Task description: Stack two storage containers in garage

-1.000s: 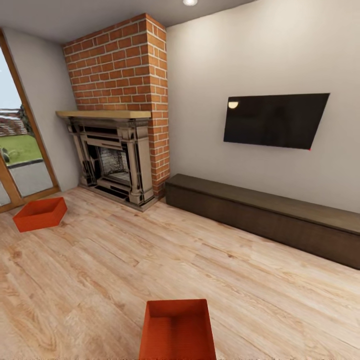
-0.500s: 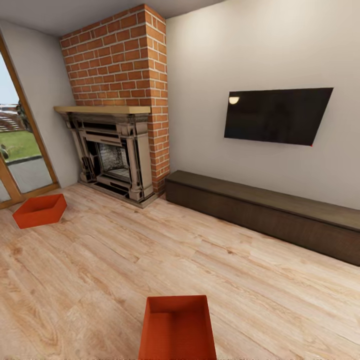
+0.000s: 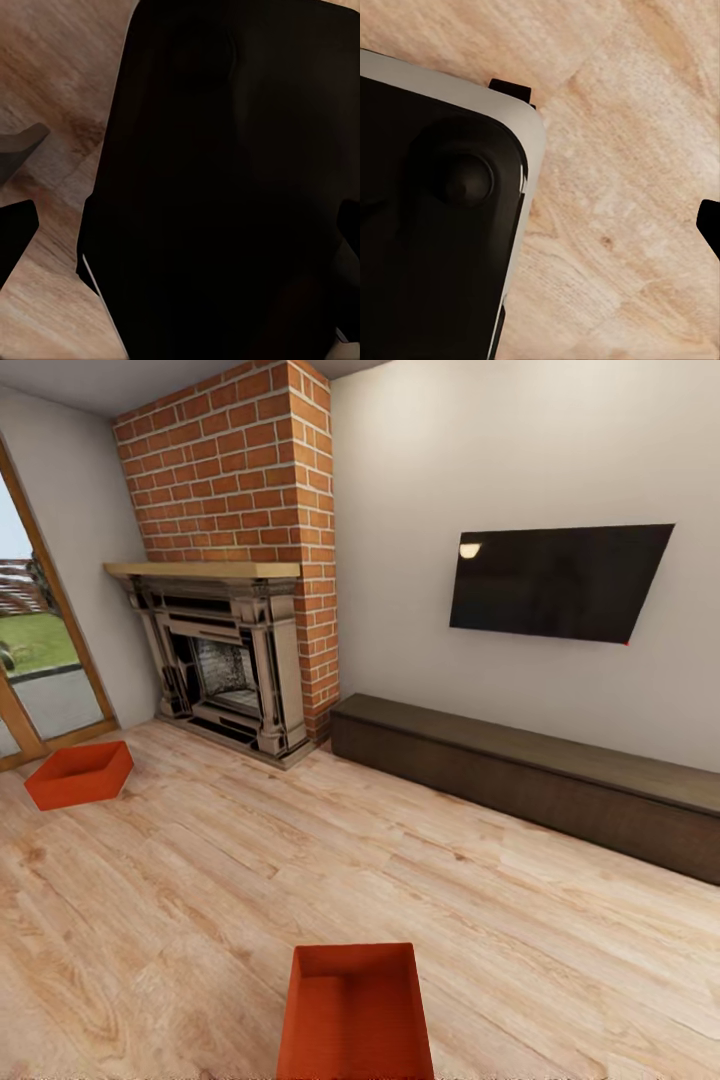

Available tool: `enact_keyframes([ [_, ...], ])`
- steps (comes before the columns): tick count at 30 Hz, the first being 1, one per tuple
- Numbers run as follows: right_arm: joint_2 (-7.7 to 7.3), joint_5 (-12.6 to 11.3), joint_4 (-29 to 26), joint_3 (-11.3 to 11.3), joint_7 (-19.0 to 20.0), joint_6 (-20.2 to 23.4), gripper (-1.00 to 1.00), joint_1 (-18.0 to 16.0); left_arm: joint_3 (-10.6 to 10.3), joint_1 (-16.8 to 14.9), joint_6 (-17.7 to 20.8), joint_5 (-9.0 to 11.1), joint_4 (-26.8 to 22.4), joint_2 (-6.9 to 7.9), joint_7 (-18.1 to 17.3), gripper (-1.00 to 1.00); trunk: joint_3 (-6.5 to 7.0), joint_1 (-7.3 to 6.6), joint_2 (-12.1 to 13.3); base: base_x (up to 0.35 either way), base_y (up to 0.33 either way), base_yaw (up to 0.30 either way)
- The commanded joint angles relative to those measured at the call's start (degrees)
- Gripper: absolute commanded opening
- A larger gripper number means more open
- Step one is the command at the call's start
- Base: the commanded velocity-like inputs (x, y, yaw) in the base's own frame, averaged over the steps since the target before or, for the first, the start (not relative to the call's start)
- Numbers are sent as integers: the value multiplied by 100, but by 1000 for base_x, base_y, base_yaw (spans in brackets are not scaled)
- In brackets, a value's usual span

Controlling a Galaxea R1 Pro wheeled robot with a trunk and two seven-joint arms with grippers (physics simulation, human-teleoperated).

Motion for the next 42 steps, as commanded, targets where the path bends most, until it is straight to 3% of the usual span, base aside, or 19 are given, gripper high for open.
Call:
enact_keyframes([
  [1,-2,-51,3,45,4,-18,100,-4,3,1,-11,22,-5,-1,4,100,-14,0,-3,0,0,0],
  [42,-3,-51,3,39,-10,-25,100,-4,3,1,-11,15,-115,6,-1,100,-388,0,-3,0,0,0],
])
